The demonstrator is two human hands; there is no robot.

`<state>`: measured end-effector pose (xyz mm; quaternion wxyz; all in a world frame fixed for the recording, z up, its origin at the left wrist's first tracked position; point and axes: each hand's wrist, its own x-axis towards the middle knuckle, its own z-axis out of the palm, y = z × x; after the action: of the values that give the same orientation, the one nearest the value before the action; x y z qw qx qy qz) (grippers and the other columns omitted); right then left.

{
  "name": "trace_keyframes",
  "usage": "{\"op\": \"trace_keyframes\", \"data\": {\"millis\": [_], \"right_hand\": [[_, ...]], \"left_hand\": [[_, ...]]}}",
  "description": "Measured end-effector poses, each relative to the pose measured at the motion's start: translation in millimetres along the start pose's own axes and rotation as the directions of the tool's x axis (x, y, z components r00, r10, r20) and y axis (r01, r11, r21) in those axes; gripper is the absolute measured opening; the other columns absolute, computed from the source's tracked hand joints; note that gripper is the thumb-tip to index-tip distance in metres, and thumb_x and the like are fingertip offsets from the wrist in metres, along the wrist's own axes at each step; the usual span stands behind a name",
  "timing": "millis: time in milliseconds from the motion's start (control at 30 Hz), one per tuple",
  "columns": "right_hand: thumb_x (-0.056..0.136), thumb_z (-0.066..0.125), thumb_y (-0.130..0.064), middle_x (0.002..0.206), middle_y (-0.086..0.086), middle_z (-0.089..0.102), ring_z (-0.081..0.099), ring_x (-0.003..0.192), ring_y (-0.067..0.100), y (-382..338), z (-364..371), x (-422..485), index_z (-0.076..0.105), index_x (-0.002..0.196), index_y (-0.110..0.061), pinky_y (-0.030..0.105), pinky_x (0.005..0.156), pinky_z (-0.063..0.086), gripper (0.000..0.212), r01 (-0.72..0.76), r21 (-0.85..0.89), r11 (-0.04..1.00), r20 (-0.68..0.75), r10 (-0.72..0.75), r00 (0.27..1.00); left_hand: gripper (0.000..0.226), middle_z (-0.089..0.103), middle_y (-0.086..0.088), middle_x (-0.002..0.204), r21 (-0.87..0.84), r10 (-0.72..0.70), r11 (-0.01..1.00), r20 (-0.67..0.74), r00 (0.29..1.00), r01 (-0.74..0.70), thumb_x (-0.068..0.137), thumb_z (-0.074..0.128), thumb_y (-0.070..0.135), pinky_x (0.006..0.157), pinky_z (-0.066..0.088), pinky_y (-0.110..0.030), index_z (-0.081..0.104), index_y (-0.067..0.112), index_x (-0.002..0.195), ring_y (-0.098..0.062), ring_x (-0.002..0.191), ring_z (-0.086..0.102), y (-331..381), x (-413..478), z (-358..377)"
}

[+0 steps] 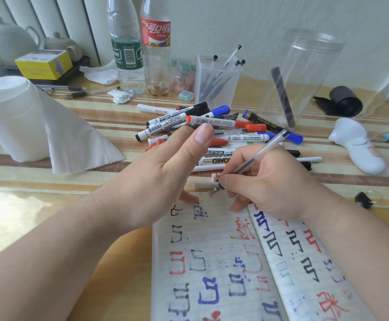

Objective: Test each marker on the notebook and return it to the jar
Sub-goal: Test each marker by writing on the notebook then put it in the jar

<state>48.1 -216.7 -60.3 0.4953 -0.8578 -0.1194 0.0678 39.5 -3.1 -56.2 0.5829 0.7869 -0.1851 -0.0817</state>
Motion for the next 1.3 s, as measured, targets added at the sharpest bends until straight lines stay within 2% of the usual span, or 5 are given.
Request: {"op": "trace_keyframes", "data": {"millis": [333, 467, 600, 800, 1300], "right_hand": [[0.090, 0.072, -0.012, 0.061, -0.002, 0.070, 0.074, 0.054, 0.023, 0, 2, 2, 0.068, 0.075, -0.028, 0.051, 0.061, 0.063, 0.022, 0.000, -0.027, 1.000, -0.015, -0.001, 1.000], [0.078, 0.068, -0.021, 0.057, 0.001, 0.065, 0.072, 0.050, 0.024, 1, 3, 3, 0.066, 0.072, -0.024, 0.045, 0.052, 0.061, 0.007, 0.000, 0.038, 0.999, -0.036, 0.001, 0.999], [0.077, 0.067, -0.015, 0.052, -0.001, 0.058, 0.063, 0.044, 0.017, 2, 4, 0, 0.066, 0.069, -0.015, 0.066, 0.055, 0.057, 0.009, 0.069, 0.186, 0.980, -0.095, -0.052, 0.994], [0.079, 0.065, -0.010, 0.051, 0.000, 0.055, 0.055, 0.039, 0.020, 1, 8, -1, 0.066, 0.071, -0.013, 0.026, 0.041, 0.045, 0.009, 0.252, 0.274, 0.928, -0.219, -0.195, 0.956], [0.079, 0.065, -0.003, 0.059, 0.012, 0.056, 0.044, 0.044, 0.021, 2, 13, 0, 0.070, 0.071, -0.015, 0.025, 0.042, 0.039, 0.015, 0.200, 0.524, 0.828, -0.090, -0.179, 0.980]], "left_hand": [[0.052, 0.055, 0.027, 0.068, -0.019, -0.020, 1.000, 0.001, 1.000, 0.021, 0.081, 0.034, 0.087, 0.072, 0.065, -0.039, 0.064, 0.047, 0.097, -0.001, 0.065, 0.058, -1, 1, 0], [0.031, 0.048, 0.015, 0.066, -0.001, -0.060, 0.998, -0.019, 0.998, 0.060, 0.091, 0.042, 0.052, 0.071, 0.065, -0.042, 0.063, 0.029, 0.094, -0.009, 0.061, 0.051, -4, 3, -1], [0.022, 0.050, 0.018, 0.059, 0.128, -0.028, 0.991, -0.031, 0.999, 0.031, 0.105, 0.043, 0.023, 0.070, 0.065, -0.040, 0.061, 0.029, 0.093, -0.007, 0.055, 0.049, -10, 5, 0], [0.013, 0.060, 0.025, 0.074, 0.273, 0.051, 0.961, -0.018, 0.999, -0.044, 0.102, 0.047, 0.030, 0.061, 0.063, -0.026, 0.056, 0.036, 0.097, -0.005, 0.066, 0.063, -13, 8, 4], [0.009, 0.076, 0.018, 0.073, 0.282, -0.018, 0.959, -0.007, 1.000, 0.019, 0.090, 0.076, 0.030, 0.070, 0.063, -0.026, 0.068, 0.032, 0.091, 0.001, 0.067, 0.073, -8, 6, 6]]}}
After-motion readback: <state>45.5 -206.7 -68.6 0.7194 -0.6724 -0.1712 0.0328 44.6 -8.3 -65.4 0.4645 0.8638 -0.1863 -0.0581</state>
